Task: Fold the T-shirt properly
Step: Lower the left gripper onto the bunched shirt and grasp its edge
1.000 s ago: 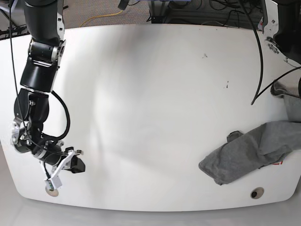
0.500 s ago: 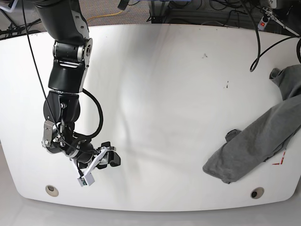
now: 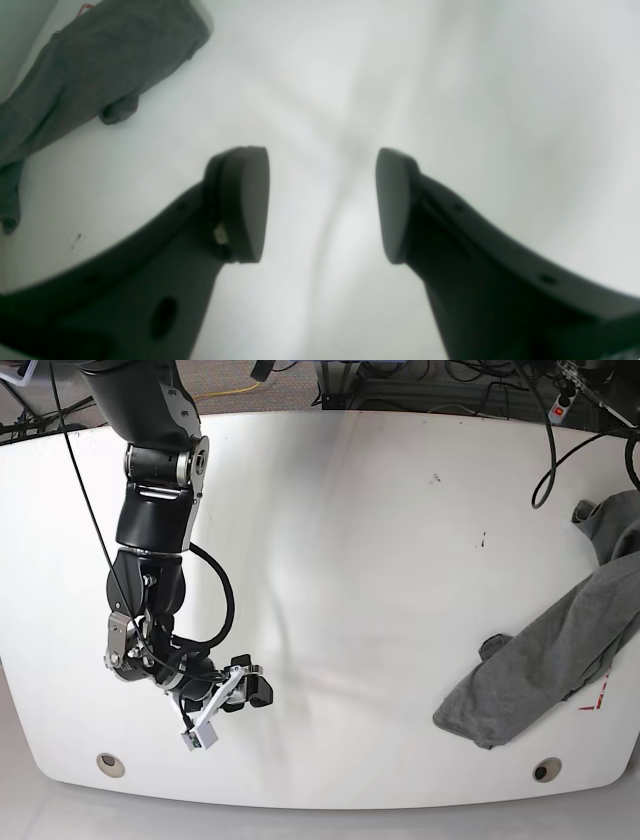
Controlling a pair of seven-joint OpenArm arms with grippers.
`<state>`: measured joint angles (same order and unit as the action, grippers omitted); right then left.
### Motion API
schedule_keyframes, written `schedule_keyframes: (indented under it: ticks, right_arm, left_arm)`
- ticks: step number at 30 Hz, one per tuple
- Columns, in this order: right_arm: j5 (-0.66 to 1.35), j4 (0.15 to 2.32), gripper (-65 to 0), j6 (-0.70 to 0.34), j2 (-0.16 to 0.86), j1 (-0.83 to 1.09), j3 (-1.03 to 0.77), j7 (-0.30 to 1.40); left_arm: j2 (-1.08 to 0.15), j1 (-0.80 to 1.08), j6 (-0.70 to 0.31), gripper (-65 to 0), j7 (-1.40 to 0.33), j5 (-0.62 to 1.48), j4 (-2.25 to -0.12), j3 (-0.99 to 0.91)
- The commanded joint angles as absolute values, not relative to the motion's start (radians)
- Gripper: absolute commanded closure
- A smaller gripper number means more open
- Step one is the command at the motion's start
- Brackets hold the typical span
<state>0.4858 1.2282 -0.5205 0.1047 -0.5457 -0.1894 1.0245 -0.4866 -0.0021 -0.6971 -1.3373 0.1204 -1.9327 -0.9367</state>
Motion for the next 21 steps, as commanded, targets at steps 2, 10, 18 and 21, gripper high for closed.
schedule_keyframes:
  ticks: [2,10,18,21]
  right_arm:
    - [0.501,1.244,-31.9,-0.524,0.104,-0.565,-0.193,1.001]
    - [0.503,1.248,-31.9,-0.524,0.102,-0.538,-0.193,1.001]
    - [0.509,1.248,-31.5,-0.524,0.104,-0.533,-0.193,1.001]
    - [0.509,1.25,-31.5,-0.524,0.107,-0.529,-0.193,1.001]
  left_arm:
    - [-0.513,0.038,-0.698,-13.2,-1.322,0.116,-1.945,-0.94]
    - [-0.513,0.134,-0.698,-41.4,-1.32,0.137,-1.943,-0.903]
    - [-0.467,-0.001,-0.698,-40.6,-1.32,0.226,-1.936,-0.792]
    - [-0.423,-0.108,-0.698,-40.7,-1.317,0.186,-1.89,-0.685]
